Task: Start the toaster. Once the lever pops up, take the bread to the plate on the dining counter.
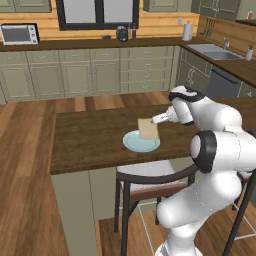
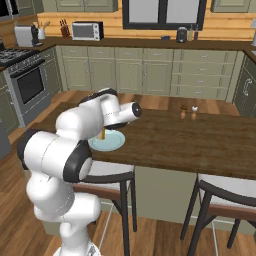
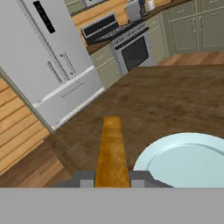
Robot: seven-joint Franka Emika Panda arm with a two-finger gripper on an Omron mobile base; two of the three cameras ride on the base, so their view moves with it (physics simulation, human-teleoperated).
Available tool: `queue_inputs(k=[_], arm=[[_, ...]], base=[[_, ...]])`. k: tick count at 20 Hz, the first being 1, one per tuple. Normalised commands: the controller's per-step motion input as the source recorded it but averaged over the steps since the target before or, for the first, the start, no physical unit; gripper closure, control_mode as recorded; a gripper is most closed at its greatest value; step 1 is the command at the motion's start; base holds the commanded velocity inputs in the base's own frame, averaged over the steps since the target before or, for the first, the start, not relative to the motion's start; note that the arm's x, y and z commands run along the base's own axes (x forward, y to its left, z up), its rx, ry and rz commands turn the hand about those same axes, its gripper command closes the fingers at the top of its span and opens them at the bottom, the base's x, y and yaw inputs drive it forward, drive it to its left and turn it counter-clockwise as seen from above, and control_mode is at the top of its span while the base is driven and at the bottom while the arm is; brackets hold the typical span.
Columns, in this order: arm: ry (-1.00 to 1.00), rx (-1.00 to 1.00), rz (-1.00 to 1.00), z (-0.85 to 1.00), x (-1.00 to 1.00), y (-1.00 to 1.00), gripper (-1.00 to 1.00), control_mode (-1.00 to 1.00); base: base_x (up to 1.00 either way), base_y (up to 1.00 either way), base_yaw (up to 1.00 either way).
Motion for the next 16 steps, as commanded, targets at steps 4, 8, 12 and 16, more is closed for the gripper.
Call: queue_inputs(k=[4, 8, 12, 16], arm=[[0.05, 0.01, 0.00, -0.49, 0.64, 0.00, 1.00, -1.00], [0.10, 0.02, 0.00, -0.53, 0.35, 0.02, 1.00, -1.00], [0.06, 0.03, 0.00, -0.38, 0.26, 0.13, 1.00, -1.00], [0.06, 0.04, 0.00, -0.25, 0.25, 0.28, 1.00, -1.00]], base=[[0.00, 0.00, 0.00], [0.00, 0.00, 0.00], [0.00, 0.00, 0.00], [0.00, 0.00, 0.00]])
